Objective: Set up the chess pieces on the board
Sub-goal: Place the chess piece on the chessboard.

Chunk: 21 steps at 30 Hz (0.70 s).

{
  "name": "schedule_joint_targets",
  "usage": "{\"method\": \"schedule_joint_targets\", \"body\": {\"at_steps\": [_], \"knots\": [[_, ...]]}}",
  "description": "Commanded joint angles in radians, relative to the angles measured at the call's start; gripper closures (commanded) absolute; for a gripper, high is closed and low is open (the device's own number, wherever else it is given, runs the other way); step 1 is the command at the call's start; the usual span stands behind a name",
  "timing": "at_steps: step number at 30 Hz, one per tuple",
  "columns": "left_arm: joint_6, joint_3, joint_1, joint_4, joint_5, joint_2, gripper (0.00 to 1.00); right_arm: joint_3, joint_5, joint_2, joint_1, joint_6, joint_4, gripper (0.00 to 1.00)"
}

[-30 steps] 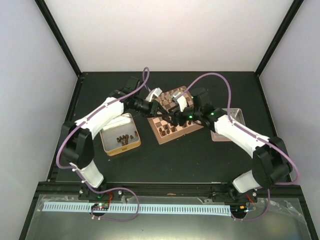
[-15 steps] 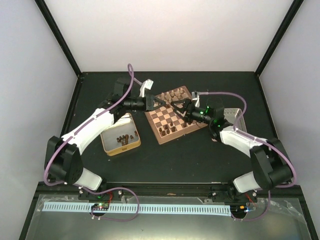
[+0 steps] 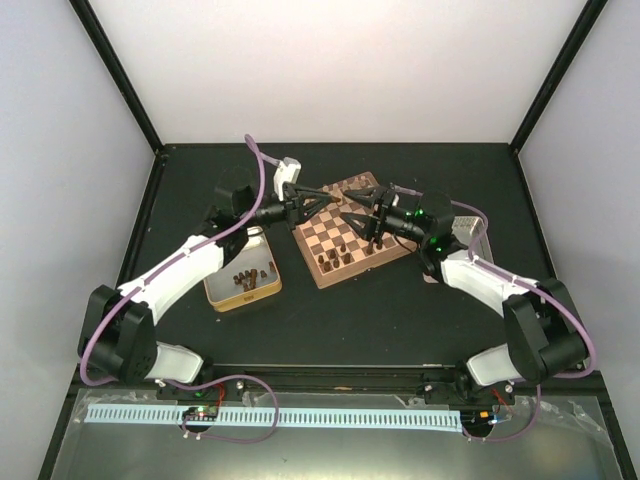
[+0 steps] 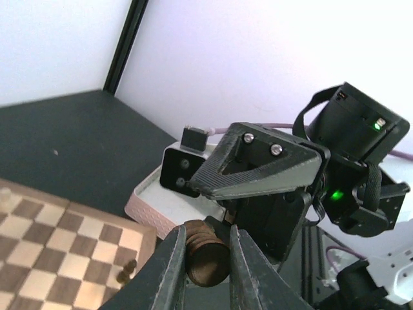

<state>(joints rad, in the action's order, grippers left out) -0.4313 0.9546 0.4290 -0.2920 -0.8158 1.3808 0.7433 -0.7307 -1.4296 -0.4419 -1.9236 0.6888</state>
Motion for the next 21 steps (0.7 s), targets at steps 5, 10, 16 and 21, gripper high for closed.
{"method": "schedule_joint_targets", "body": {"at_steps": [5, 10, 16, 21], "knots": [[0.166, 0.028, 0.025, -0.123, -0.040, -0.003, 0.94, 0.095, -0.067, -0.011, -0.008, -0.097, -0.045, 0.57], [0.188, 0.038, 0.027, -0.108, -0.053, 0.002, 0.94, 0.121, -0.076, -0.032, -0.009, -0.097, -0.027, 0.71], [0.197, 0.044, 0.027, -0.082, -0.067, 0.004, 0.94, 0.130, -0.071, -0.037, -0.011, -0.087, -0.008, 0.89], [0.195, 0.044, 0.027, -0.086, -0.058, 0.014, 0.93, 0.146, -0.072, -0.029, -0.011, -0.053, -0.010, 0.98]]}}
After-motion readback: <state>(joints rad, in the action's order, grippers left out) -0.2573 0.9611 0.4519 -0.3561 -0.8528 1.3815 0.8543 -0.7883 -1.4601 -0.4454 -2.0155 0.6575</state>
